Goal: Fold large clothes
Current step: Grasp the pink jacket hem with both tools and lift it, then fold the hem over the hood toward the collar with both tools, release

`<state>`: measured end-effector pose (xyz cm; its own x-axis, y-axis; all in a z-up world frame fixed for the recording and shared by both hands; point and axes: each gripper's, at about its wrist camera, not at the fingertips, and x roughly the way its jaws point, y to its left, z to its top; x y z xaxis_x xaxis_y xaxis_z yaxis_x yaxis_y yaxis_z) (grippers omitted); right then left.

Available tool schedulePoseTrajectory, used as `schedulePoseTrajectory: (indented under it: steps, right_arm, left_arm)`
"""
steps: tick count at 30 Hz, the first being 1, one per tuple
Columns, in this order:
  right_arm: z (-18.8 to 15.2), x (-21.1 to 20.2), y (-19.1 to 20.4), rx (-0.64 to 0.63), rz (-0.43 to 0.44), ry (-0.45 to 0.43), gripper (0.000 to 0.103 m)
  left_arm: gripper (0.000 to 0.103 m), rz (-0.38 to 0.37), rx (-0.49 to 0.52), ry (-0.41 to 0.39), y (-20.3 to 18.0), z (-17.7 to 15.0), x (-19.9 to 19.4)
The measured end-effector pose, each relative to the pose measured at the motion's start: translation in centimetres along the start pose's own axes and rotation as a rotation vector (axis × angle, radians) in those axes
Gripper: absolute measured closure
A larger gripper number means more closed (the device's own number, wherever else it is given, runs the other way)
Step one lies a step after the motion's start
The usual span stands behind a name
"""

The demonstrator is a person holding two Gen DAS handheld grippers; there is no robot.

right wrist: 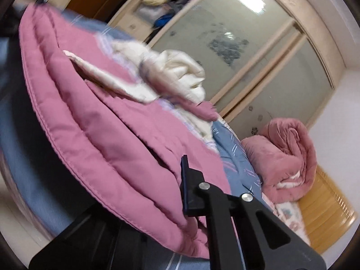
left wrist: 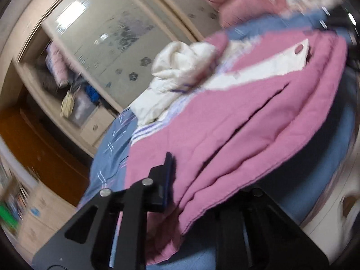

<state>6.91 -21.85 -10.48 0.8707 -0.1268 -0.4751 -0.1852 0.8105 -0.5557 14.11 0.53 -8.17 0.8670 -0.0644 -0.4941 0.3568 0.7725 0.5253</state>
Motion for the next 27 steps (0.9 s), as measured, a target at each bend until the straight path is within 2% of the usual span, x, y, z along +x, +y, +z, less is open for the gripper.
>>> schedulePoseTrajectory:
  steps: [2, 4, 9, 12, 15, 16, 17, 18, 19, 20, 21, 22, 23, 24, 27]
  right_arm:
    - [1.6, -0.2, -1.2, 0.052, -0.027, -0.031, 0.097]
    - [3.6, 0.2, -2.5, 0.081, -0.061, -0.06, 0.097]
    - [11.2, 4.7, -7.6, 0.088, -0.144, -0.126, 0.097]
    - [16.0, 9.9, -10.1, 0.058, -0.185, -0.128, 0.097]
    - [20.4, 17.4, -11.9, 0.031, -0.194, -0.083, 0.097]
    - [21.7, 20.4, -12.3, 0.028, -0.194, -0.07, 0.097]
    - [22.6, 23.7, -12.4, 0.02, -0.192, -0.045, 0.096]
    - [23.2, 26.9, -12.3, 0.013, -0.193, -0.009, 0.091]
    - [23.4, 29.2, -12.1, 0.009, -0.194, 0.015, 0.082]
    - [23.4, 32.9, -11.5, -0.003, -0.204, 0.044, 0.053]
    - [23.2, 34.6, -11.0, -0.009, -0.208, 0.06, 0.012]
    - [22.8, 36.6, -10.4, -0.016, -0.221, 0.085, 0.001]
    - [22.2, 38.6, -9.6, -0.03, -0.229, 0.114, 0.001]
    - [21.8, 39.8, -9.2, -0.035, -0.222, 0.134, 0.001]
    - [20.6, 42.1, -10.2, 0.06, -0.211, 0.162, 0.001]
  left_arm:
    - [0.087, 0.043, -0.055, -0.04, 1.3, 1.5, -0.4]
    - [0.087, 0.104, -0.049, -0.081, 2.2, 3.2, -0.3]
    - [0.087, 0.204, -0.056, -0.134, 6.2, 9.3, 2.4]
    - [0.087, 0.252, -0.065, -0.142, 9.9, 13.6, 7.4]
    - [0.083, 0.272, -0.065, -0.068, 13.4, 17.6, 16.3]
    - [0.08, 0.275, -0.063, -0.033, 14.3, 18.7, 20.1]
    - [0.076, 0.276, -0.061, -0.014, 14.6, 19.0, 22.3]
    - [0.06, 0.281, -0.05, 0.038, 14.9, 19.6, 26.8]
    - [0.035, 0.29, -0.043, 0.076, 14.8, 19.6, 29.6]
    - [0.02, 0.307, -0.036, 0.105, 14.6, 19.3, 31.9]
    - [0.002, 0.336, -0.016, 0.154, 13.9, 18.6, 35.4]
    - [0.002, 0.35, 0.013, 0.193, 13.2, 17.9, 37.4]
    - [0.002, 0.359, 0.05, 0.247, 12.5, 16.9, 39.6]
    - [0.002, 0.357, 0.058, 0.266, 12.2, 16.1, 40.7]
    - [0.002, 0.343, -0.091, 0.247, 14.3, 14.0, 41.8]
